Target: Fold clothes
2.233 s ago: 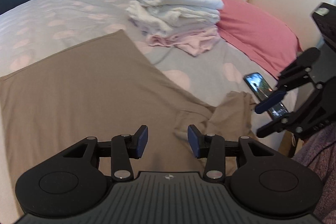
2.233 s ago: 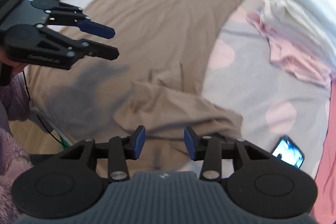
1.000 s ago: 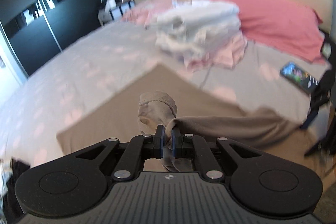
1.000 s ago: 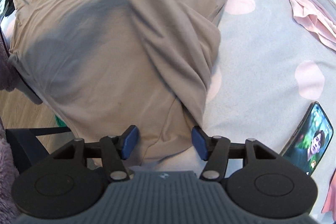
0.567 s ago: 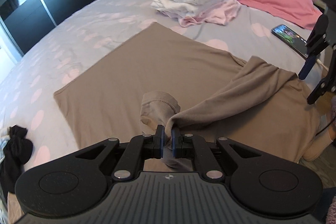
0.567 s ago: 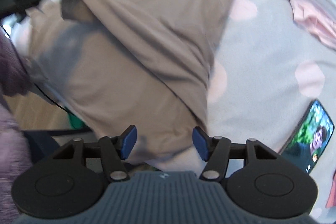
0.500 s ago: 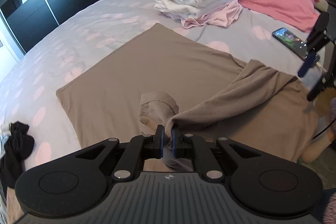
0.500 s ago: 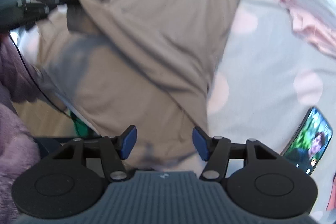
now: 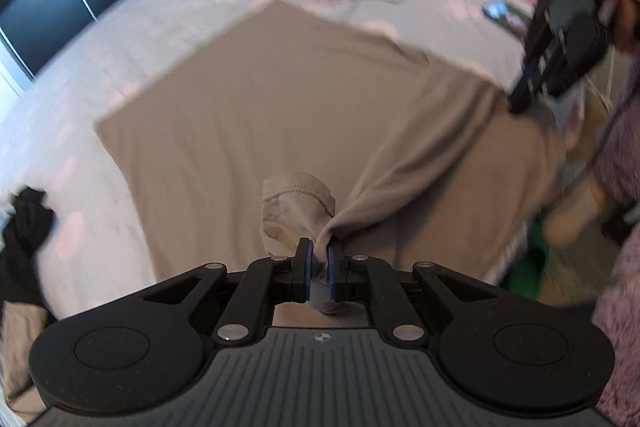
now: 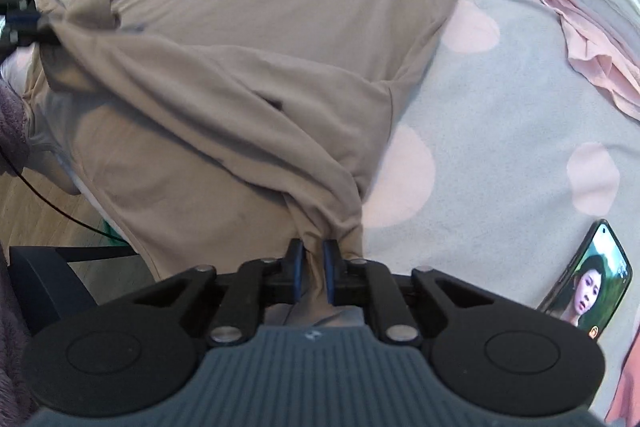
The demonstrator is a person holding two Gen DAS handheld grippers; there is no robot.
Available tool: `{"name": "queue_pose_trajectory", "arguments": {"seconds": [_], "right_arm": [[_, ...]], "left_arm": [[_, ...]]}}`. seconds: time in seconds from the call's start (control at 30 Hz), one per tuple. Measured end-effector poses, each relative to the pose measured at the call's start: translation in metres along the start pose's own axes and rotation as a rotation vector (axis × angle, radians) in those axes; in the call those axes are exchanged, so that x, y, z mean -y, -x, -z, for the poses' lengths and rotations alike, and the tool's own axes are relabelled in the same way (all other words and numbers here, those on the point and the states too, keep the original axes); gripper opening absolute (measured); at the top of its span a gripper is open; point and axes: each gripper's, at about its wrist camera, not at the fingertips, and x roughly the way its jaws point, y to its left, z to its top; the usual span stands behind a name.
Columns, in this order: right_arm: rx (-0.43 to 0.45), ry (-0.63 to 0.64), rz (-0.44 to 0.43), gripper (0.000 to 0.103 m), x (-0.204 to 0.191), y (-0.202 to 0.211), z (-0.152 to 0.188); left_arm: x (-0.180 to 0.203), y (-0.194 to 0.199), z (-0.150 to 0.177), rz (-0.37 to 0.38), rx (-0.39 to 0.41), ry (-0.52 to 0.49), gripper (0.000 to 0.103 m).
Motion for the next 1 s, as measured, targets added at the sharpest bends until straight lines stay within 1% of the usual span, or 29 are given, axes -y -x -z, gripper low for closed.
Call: {"name": "queue_pose_trajectory", "arguments": {"seconds": [0.07,0.1,0.17,0.23,0.3,0.37,0.4,0.43,0.5,0.57,0.63,0.7,0.8,0.9,1.0], "right_arm": [[-0.01,0.004,0.017,0.016,-0.003,0.001,-0.001],[-0.01,0.017,0.032,0.017,-0.006,0.003,-0.001],[-0.007,0.058,0.054,0.019,-0.016,0.006,-0.003],[0.018,0.102,0.073,0.02,-0.025,0.01,-0.006],[0.042,0.136,0.074,0.028,-0.034,0.015,-0.007],[0.062,0.147,0.08,0.029,-0.038,0.021,-0.011],[0.073,0.153,0.083,0.03,-0.04,0.024,-0.013],[0.083,0.151,0.082,0.031,-0.039,0.026,-0.014],[0.102,0.142,0.081,0.035,-0.042,0.027,-0.02],[0.122,0.132,0.088,0.035,-0.041,0.029,-0.024],[0.138,0.124,0.1,0.036,-0.044,0.032,-0.032],[0.148,0.118,0.111,0.038,-0.04,0.036,-0.035],[0.157,0.085,0.135,0.038,-0.028,0.036,-0.041],[0.168,0.03,0.153,0.038,-0.011,0.034,-0.049],[0.191,-0.042,0.131,0.038,0.005,0.033,-0.056]], "left_arm": [[-0.002,-0.002,0.005,0.04,-0.012,0.033,0.008],[-0.004,-0.002,0.006,0.052,-0.007,0.048,0.012],[-0.008,0.004,0.008,0.062,0.019,0.078,0.018],[-0.015,0.01,0.009,0.075,0.047,0.121,0.028],[-0.02,0.016,0.008,0.093,0.074,0.162,0.031],[-0.025,0.022,0.006,0.105,0.102,0.189,0.033],[-0.028,0.025,0.004,0.107,0.118,0.201,0.038],[-0.031,0.027,0.002,0.109,0.133,0.214,0.041],[-0.038,0.029,-0.002,0.102,0.157,0.246,0.041],[-0.047,0.027,-0.006,0.07,0.167,0.282,0.041],[-0.056,0.02,-0.009,0.049,0.166,0.325,0.041],[-0.064,0.013,-0.01,0.045,0.161,0.368,0.041],[-0.075,0.001,-0.008,0.06,0.148,0.411,0.041],[-0.085,-0.011,-0.005,0.097,0.124,0.456,0.041],[-0.086,-0.021,-0.003,0.118,0.106,0.461,0.041]]}}
